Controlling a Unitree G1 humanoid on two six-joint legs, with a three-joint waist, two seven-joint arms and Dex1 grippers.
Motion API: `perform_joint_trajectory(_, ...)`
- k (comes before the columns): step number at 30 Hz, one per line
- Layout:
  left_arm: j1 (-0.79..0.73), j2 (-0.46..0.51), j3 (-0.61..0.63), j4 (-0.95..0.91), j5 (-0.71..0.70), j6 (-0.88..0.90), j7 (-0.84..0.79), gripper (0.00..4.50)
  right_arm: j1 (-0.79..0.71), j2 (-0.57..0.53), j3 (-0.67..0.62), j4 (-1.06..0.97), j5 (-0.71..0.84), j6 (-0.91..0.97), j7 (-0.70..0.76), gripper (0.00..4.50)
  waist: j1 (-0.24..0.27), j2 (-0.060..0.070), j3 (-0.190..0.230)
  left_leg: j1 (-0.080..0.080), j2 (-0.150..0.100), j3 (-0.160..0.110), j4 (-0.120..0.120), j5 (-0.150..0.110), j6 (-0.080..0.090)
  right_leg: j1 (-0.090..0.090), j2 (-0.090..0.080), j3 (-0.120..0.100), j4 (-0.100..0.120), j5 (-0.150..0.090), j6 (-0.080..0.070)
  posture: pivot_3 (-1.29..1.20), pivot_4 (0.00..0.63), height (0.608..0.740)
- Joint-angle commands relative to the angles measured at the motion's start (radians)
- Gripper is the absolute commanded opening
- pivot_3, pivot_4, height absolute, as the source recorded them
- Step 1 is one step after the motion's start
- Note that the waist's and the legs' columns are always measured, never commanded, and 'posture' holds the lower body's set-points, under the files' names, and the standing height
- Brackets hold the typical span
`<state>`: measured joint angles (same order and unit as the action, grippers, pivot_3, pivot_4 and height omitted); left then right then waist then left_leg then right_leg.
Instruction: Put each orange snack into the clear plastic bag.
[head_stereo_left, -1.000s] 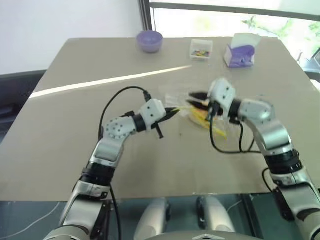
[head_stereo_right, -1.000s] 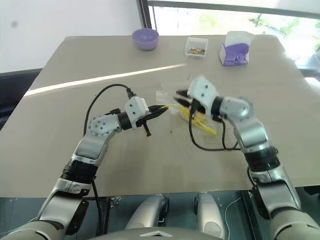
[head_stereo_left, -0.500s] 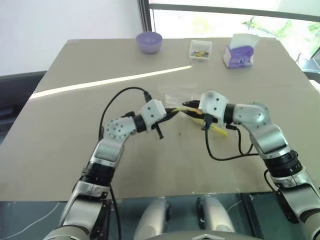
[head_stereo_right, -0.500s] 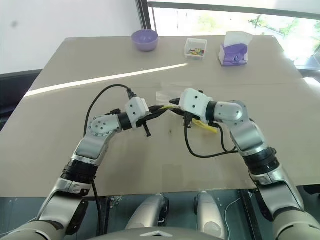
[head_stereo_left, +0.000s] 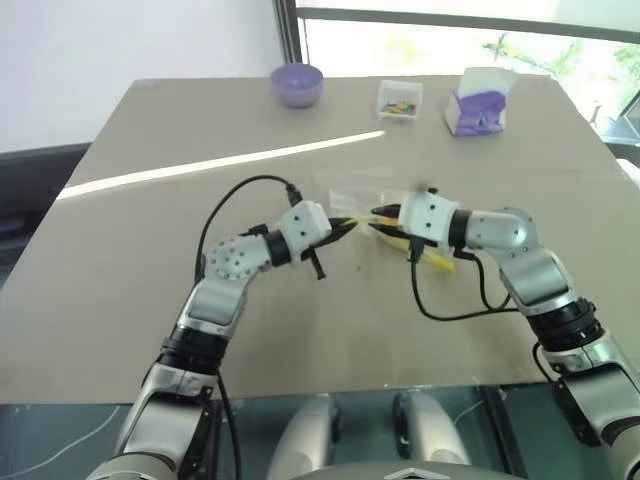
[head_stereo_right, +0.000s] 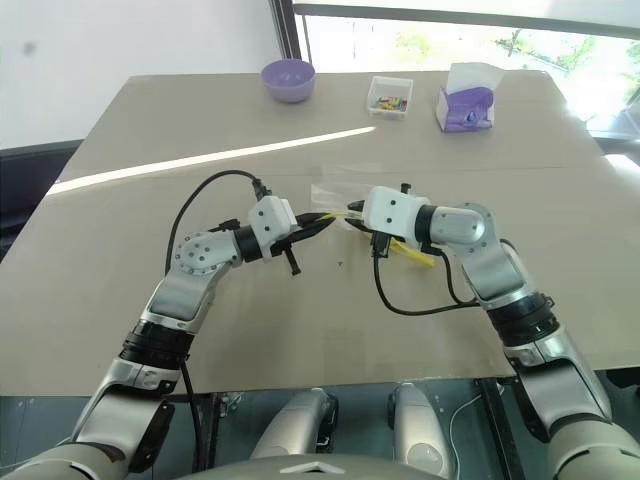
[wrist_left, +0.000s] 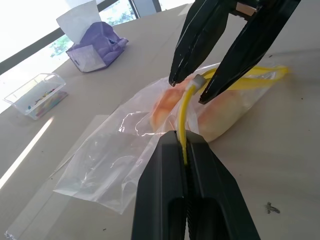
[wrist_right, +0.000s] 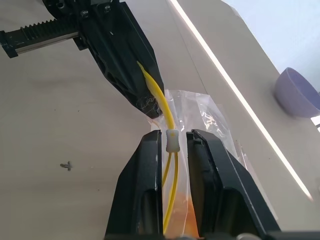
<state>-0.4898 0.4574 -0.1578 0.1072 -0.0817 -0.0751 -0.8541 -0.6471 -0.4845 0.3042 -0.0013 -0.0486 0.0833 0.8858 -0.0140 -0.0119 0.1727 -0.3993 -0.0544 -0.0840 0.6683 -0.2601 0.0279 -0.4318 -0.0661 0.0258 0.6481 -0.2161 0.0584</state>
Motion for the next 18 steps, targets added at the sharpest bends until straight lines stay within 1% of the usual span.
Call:
perform_joint_trajectory(1, -0.015, 0.007, 0.016, -0.036, -0.011, -0.013, 0.0, 0.0, -0.027, 0.005, -0.015, -0.022, 0.004, -0.019, -0.003, 0.87, 0.0, 0.0, 0.0, 0.0, 0.0, 0.0, 0.0, 0.0, 0.0, 0.0, 0.0, 0.0, 0.0, 0.0, 0.0, 0.0, 0.15, 0.74)
perform_joint_trajectory(4, -0.016, 0.008, 0.016, -0.035, -0.012, -0.013, -0.001, 0.0, -0.025, 0.008, -0.015, -0.023, 0.004, -0.019, -0.002, 0.87, 0.0, 0.0, 0.0, 0.0, 0.0, 0.0, 0.0, 0.0, 0.0, 0.0, 0.0, 0.0, 0.0, 0.0, 0.0, 0.0, 0.15, 0.74)
perform_joint_trajectory(5, -0.016, 0.008, 0.016, -0.034, -0.012, -0.013, -0.001, 0.0, -0.024, 0.008, -0.014, -0.023, 0.004, -0.019, -0.002, 0.34, 0.0, 0.0, 0.0, 0.0, 0.0, 0.0, 0.0, 0.0, 0.0, 0.0, 0.0, 0.0, 0.0, 0.0, 0.0, 0.0, 0.15, 0.74)
perform_joint_trajectory(6, -0.016, 0.008, 0.016, -0.034, -0.012, -0.013, -0.001, 0.0, -0.024, 0.009, -0.014, -0.024, 0.004, -0.018, -0.001, 0.04, 0.0, 0.0, 0.0, 0.0, 0.0, 0.0, 0.0, 0.0, 0.0, 0.0, 0.0, 0.0, 0.0, 0.0, 0.0, 0.0, 0.15, 0.74)
perform_joint_trajectory(15, -0.008, 0.006, 0.021, -0.036, -0.015, -0.009, 0.009, 0.0, -0.023, 0.01, -0.015, -0.028, 0.003, -0.017, -0.002, 0.04, 0.0, 0.0, 0.0, 0.0, 0.0, 0.0, 0.0, 0.0, 0.0, 0.0, 0.0, 0.0, 0.0, 0.0, 0.0, 0.0, 0.15, 0.74)
perform_joint_trajectory(18, -0.001, -0.001, 0.043, -0.038, -0.044, -0.006, 0.012, 0.0, -0.021, 0.003, -0.014, -0.017, -0.011, -0.022, -0.008, 0.04, 0.0, 0.0, 0.0, 0.0, 0.0, 0.0, 0.0, 0.0, 0.0, 0.0, 0.0, 0.0, 0.0, 0.0, 0.0, 0.0, 0.15, 0.74)
